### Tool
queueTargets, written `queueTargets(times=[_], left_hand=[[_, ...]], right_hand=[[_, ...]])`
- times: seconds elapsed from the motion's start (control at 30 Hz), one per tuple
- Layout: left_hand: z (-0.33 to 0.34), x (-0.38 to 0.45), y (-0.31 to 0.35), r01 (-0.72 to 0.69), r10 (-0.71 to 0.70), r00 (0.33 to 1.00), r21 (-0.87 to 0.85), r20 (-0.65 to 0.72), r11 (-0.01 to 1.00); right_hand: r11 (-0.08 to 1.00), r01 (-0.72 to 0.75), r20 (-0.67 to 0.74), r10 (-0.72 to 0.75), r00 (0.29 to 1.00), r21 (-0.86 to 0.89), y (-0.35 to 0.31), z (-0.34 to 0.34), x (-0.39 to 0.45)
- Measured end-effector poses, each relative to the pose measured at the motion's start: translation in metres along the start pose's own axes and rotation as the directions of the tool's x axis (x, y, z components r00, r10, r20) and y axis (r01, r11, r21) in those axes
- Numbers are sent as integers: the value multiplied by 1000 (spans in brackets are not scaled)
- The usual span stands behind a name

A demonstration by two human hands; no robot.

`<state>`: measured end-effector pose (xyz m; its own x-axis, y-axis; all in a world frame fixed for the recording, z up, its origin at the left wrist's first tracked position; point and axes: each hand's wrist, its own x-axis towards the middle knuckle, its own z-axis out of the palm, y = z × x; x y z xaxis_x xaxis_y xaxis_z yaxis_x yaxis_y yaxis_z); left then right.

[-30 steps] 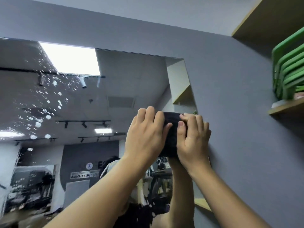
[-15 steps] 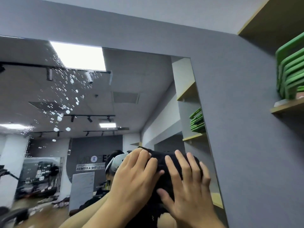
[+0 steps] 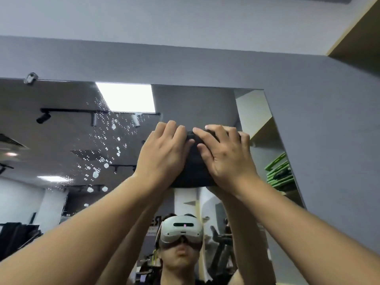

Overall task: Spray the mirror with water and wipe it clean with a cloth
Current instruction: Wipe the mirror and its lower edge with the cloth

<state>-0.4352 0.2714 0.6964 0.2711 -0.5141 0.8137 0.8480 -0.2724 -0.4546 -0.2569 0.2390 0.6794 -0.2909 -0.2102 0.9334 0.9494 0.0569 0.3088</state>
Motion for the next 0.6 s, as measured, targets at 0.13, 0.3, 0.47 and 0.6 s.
queueTargets(times=[0.13,0.3,0.47,0.6], left_hand=[[23,50,-35,-21,22,999,26,-30,999],[41,108,-59,65,-72,994,95,77,993],[50,159,-71,246,-269,942,133,203,960],[51,139,-71,242,-255,956,104,142,965]], right_hand=[[1000,-12,12,12,1000,21,13,16,63],[997,-80,5,80,997,3,25,31,132],[983,-183,44,181,982,33,28,42,189],[985,-170,-52,171,984,28,22,48,173]])
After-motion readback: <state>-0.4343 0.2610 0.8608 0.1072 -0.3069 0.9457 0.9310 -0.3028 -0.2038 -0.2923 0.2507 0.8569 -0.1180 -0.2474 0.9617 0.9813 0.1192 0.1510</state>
